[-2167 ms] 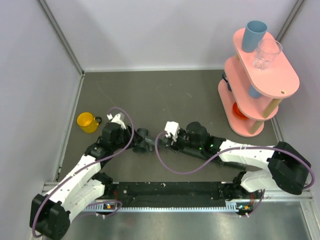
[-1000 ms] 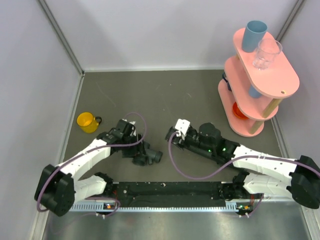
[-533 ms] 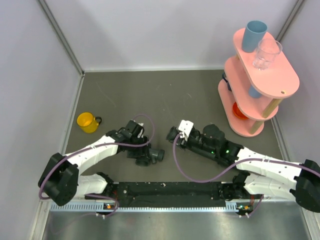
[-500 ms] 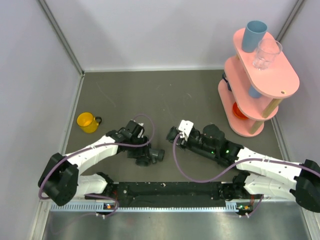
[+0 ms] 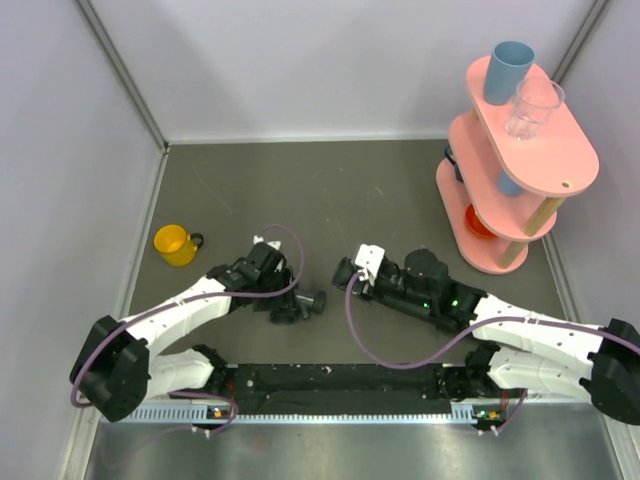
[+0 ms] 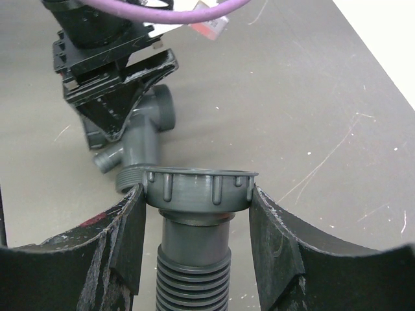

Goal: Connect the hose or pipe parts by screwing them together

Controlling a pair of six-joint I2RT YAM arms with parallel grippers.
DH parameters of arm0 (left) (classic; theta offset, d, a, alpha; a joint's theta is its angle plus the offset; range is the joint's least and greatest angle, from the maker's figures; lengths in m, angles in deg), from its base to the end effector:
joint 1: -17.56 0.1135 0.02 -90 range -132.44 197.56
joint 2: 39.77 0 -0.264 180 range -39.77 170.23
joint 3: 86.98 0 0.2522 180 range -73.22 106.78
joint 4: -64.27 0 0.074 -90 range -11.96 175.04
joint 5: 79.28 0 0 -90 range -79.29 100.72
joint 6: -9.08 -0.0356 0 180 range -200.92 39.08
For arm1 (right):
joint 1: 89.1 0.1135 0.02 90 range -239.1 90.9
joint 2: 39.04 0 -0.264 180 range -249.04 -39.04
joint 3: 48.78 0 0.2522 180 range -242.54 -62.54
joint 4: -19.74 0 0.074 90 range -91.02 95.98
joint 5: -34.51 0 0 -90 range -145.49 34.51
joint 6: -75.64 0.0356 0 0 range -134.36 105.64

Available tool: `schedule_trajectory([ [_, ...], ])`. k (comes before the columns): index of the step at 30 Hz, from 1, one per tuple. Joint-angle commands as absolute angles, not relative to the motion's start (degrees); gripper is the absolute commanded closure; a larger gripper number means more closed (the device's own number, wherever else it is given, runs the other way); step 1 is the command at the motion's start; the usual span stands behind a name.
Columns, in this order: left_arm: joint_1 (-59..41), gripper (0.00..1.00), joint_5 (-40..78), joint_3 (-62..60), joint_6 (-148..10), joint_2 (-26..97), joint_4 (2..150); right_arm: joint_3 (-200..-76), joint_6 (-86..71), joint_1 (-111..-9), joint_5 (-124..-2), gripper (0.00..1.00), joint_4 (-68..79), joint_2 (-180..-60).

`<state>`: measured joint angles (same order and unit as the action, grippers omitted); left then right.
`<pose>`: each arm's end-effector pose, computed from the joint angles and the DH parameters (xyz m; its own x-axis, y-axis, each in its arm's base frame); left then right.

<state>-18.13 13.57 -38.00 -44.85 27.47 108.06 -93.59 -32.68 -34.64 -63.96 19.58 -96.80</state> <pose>0.1685 -0.1232 0.1811 -0.9341 -0.0530 -0.3530 0.0639 0.9481 -0.3115 0.1302 0.1913 0.2555 0.1540 -0.3192 -0.9351 -0.8846 0.3770 -0.2744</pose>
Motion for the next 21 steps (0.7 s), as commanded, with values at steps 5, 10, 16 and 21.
schedule_trajectory([
  [5, -18.1, 1.0, -1.6, -33.2, -45.6, 18.8, 109.8, -93.7, -37.6, -34.9, -71.1, 1.0, 22.1, -98.8],
  [10, -18.1, 1.0, -4.8, -30.2, -47.6, 13.2, 110.0, -91.6, -41.9, -34.8, -71.7, 1.0, 28.4, -103.0],
  [16, -18.1, 1.0, -5.3, -24.5, -48.2, 13.0, 115.9, -94.4, -47.9, -32.1, -65.3, 1.0, 32.6, -109.2],
  [21, -18.1, 1.0, -1.9, -22.8, -47.3, 11.3, 118.9, -96.9, -51.6, -29.7, -63.1, 1.0, 33.8, -112.8],
])
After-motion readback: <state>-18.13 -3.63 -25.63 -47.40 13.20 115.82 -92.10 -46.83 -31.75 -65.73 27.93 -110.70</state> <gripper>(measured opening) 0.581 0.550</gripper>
